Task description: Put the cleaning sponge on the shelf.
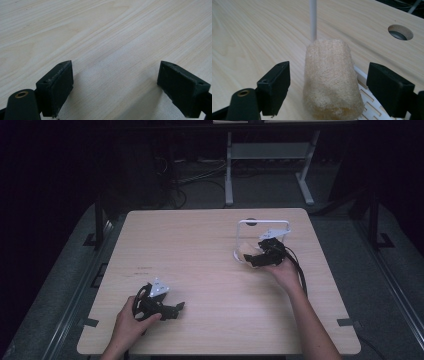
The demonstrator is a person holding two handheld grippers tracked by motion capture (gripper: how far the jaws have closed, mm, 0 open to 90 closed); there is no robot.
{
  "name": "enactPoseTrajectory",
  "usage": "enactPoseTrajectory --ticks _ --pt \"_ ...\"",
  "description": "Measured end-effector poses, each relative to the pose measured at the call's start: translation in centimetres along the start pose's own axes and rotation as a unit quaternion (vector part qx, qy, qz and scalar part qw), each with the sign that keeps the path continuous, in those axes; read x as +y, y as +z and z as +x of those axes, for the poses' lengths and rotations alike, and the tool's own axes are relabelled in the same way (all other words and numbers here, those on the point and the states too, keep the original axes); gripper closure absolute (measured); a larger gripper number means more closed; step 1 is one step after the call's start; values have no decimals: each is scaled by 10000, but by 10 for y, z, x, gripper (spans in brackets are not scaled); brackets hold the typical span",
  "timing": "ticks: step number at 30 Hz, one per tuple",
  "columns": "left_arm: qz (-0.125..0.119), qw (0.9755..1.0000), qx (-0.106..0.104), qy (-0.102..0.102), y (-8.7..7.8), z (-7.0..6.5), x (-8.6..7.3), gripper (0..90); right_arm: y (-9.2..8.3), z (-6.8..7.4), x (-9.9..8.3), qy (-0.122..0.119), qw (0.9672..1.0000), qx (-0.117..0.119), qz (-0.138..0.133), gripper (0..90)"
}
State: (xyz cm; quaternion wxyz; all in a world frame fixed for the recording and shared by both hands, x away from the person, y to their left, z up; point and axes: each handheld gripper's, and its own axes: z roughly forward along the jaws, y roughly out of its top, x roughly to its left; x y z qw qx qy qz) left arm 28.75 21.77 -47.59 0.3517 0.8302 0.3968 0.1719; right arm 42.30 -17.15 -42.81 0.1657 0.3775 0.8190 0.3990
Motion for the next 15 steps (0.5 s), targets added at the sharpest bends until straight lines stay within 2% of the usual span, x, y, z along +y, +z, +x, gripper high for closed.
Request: enactPoseTrajectory --ticks 9,11,15 --pt "1 10000 3 6 0 0 0 128 -26 20 -3 -70 9999 19 -80 291" --pt "0 10000 9 7 0 0 0 128 -29 24 -5 -58 9999 62 -85 335" --pt "-4 10000 9 6 0 0 0 128 -33 33 -11 -60 9997 196 -113 487"
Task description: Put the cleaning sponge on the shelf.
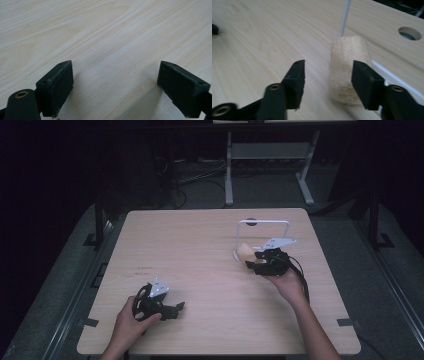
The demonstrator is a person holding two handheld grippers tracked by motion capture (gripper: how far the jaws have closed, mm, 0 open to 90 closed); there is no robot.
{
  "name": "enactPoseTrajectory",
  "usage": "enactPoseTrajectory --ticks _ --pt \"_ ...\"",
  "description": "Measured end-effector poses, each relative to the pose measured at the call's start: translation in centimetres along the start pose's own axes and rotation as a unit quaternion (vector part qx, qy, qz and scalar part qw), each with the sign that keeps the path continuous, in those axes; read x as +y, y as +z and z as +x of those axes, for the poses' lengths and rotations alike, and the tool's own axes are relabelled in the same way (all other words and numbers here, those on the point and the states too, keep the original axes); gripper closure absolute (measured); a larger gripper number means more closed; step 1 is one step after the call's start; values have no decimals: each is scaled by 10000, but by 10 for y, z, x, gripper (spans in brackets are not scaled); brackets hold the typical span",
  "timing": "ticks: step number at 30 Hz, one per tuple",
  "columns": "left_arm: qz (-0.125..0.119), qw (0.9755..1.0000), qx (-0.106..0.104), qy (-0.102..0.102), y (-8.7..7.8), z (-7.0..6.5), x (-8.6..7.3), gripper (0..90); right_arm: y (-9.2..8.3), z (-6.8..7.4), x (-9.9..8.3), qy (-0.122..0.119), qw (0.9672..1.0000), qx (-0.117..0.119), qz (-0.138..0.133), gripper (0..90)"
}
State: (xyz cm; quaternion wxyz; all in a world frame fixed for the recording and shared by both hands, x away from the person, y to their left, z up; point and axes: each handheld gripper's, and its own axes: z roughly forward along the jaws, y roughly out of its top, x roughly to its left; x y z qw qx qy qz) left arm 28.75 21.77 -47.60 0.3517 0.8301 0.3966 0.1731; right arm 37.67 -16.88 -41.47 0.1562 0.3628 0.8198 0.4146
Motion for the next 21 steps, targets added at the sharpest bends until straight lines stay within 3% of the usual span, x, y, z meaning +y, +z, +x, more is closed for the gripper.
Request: enactPoseTrajectory --ticks 3,7,11,21 --pt "0 10000 0 0 0 0 0 128 2 5 -4 -44 9999 85 85 583" --pt "-1 10000 0 0 0 0 0 128 7 6 -11 -20 9997 207 142 774" --pt "1 10000 0 1 0 0 0 128 17 5 -17 40 9991 278 311 890" --pt "-4 10000 -1 -2 0 0 0 128 39 0 -28 84 9985 108 531 899"
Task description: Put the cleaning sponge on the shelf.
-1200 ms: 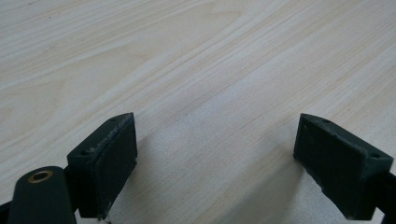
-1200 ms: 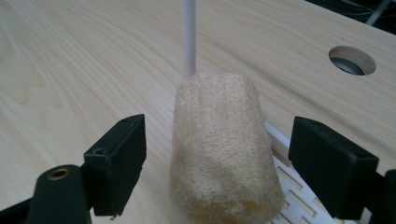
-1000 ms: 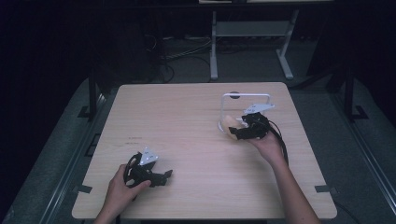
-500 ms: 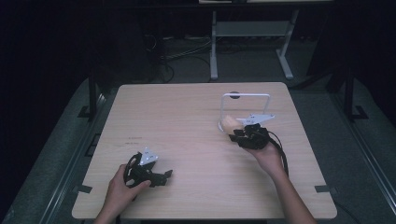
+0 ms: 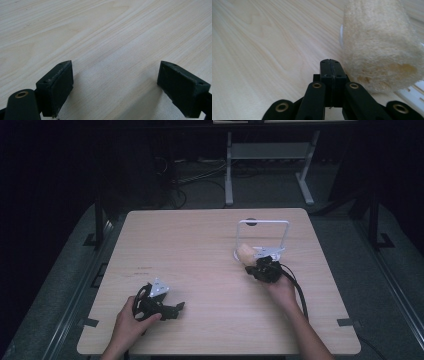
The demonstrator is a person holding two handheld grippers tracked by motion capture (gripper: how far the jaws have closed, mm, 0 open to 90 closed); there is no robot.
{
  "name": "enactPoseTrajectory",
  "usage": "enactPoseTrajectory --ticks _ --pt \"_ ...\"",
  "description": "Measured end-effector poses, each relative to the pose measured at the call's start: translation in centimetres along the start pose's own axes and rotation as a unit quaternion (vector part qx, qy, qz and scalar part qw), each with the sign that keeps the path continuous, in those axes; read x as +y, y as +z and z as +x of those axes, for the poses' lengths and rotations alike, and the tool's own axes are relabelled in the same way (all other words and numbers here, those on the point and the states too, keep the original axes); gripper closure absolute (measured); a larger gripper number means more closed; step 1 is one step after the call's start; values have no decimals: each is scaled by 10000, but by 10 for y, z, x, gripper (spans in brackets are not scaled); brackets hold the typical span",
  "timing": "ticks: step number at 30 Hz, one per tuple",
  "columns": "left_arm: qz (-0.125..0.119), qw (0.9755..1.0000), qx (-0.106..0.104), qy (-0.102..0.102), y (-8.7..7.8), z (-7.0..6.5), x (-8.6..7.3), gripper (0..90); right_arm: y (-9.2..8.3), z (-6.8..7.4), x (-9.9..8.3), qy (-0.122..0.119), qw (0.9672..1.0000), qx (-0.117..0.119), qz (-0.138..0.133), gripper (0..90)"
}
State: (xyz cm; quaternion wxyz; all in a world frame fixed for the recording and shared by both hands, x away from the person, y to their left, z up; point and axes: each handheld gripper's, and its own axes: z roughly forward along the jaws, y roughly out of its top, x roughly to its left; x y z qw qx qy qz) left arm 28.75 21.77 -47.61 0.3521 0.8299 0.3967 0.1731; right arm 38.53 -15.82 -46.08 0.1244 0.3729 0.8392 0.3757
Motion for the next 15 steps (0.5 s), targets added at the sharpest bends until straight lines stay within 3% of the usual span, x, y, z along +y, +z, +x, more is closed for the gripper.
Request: enactPoseTrajectory --ticks 15 --pt "0 10000 1 0 0 0 0 129 -10 -23 -7 314 9983 -464 -167 900"
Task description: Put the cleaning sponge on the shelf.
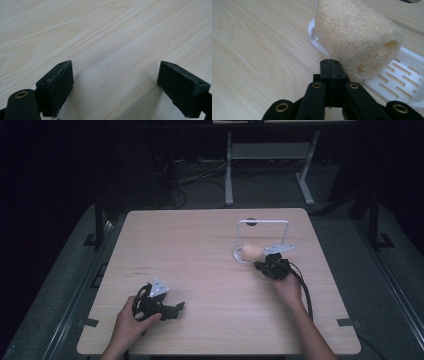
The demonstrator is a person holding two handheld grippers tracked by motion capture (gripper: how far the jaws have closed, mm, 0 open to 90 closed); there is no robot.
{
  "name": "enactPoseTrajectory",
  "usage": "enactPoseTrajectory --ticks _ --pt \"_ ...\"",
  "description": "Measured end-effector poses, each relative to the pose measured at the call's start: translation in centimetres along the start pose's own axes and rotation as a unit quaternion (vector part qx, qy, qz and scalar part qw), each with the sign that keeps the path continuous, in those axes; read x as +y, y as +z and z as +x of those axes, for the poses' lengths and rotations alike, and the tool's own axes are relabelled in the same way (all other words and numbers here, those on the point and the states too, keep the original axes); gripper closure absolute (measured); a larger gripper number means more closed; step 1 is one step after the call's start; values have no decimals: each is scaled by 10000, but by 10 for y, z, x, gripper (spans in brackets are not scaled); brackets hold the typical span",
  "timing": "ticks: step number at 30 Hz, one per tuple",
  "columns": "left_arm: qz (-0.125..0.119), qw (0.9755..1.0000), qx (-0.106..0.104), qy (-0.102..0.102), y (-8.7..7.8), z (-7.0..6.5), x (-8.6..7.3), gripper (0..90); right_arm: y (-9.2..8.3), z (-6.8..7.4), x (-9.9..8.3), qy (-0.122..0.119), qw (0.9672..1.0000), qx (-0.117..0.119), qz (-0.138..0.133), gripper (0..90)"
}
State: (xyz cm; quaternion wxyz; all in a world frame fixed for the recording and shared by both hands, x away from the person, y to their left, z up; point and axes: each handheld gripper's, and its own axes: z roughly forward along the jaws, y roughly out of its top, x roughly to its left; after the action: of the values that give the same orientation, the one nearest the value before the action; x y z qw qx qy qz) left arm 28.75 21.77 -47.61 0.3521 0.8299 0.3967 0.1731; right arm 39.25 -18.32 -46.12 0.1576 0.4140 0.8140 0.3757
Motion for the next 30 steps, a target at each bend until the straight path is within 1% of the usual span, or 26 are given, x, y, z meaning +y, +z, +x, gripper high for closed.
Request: enactPoseTrajectory --ticks 5,6,12,17,21,24,25,30 --pt "0 10000 1 2 0 0 0 129 -2 -8 -2 79 9999 -128 -60 899" --pt "-1 10000 -1 0 0 0 0 129 -3 -9 -2 137 9998 -158 -61 899" --pt "0 10000 0 0 0 0 0 128 -5 -17 -4 265 9991 -312 -134 900" --pt "-1 10000 -1 2 0 0 0 128 -7 -21 -6 292 9986 -401 -192 900" --pt "-1 10000 -1 2 0 0 0 128 -8 -21 -6 269 9988 -361 -176 900" --pt "-15 10000 2 -16 0 0 0 128 -12 -19 -7 252 9989 -345 -213 899" --pt "-13 10000 1 -16 0 0 0 128 -14 -19 -8 209 9989 -358 -233 899" --pt "-14 10000 2 -16 0 0 0 128 -21 -17 -11 248 9990 -312 -225 890"
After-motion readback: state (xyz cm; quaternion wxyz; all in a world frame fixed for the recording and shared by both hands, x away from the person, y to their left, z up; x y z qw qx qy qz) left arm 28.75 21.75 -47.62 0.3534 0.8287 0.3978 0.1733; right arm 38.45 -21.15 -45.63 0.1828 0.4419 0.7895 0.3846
